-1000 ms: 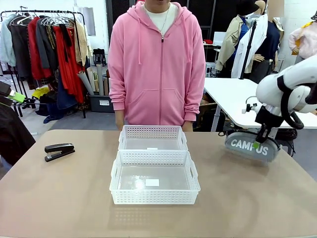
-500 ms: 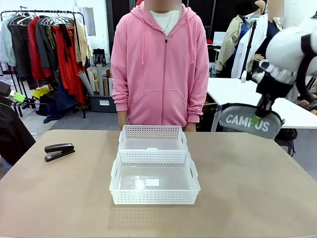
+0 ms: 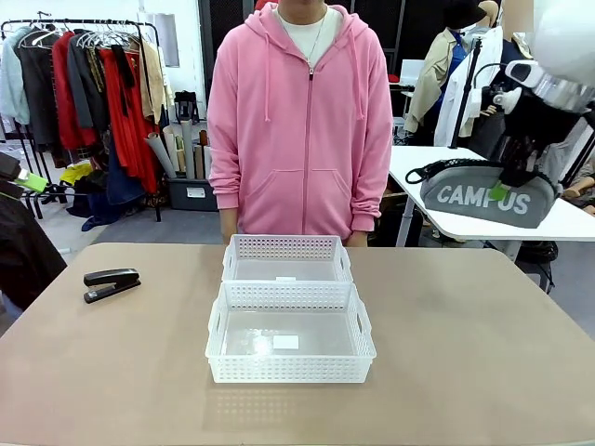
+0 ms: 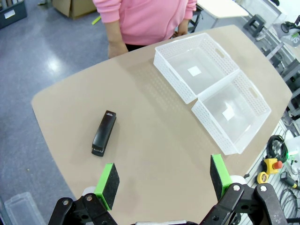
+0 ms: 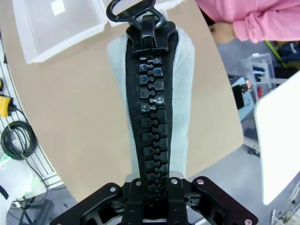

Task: Distribute items into two baskets.
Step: Pick up the Pencil pouch that the person points to, then move the picked Pencil pouch towards the Organizing basket indicated by the person, stopping as directed, then place the picked Pencil pouch into the Organizing basket as instructed by the person.

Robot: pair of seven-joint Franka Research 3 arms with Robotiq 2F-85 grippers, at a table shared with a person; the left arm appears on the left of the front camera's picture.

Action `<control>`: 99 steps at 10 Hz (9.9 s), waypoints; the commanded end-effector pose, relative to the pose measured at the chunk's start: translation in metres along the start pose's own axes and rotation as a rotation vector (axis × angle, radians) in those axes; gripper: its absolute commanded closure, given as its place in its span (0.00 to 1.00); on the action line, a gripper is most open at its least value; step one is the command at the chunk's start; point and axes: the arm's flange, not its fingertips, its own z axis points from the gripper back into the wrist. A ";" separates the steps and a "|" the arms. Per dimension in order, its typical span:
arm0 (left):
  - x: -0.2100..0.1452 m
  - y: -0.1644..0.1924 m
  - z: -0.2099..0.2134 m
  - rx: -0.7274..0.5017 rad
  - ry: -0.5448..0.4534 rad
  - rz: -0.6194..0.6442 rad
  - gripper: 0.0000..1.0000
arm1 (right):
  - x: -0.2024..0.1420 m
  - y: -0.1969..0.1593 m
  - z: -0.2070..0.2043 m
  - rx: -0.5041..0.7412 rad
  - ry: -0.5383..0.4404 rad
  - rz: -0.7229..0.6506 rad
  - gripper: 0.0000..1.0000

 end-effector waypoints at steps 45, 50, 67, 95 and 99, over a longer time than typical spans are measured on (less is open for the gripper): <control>0.000 0.001 0.001 -0.012 -0.013 -0.009 0.00 | 0.106 -0.057 -0.137 0.066 -0.073 0.155 1.00; 0.000 0.001 0.001 -0.012 -0.013 -0.009 0.00 | 0.126 -0.064 -0.164 0.104 -0.097 0.194 1.00; 0.000 0.001 0.001 -0.012 -0.013 -0.009 0.00 | 0.015 -0.018 -0.059 0.280 -0.057 0.184 1.00; 0.000 0.001 0.001 -0.012 -0.013 -0.009 0.00 | 0.043 0.034 -0.068 0.282 0.024 0.238 1.00; 0.000 0.001 0.001 -0.012 -0.013 -0.009 0.00 | 0.065 0.077 -0.076 0.317 0.000 0.308 1.00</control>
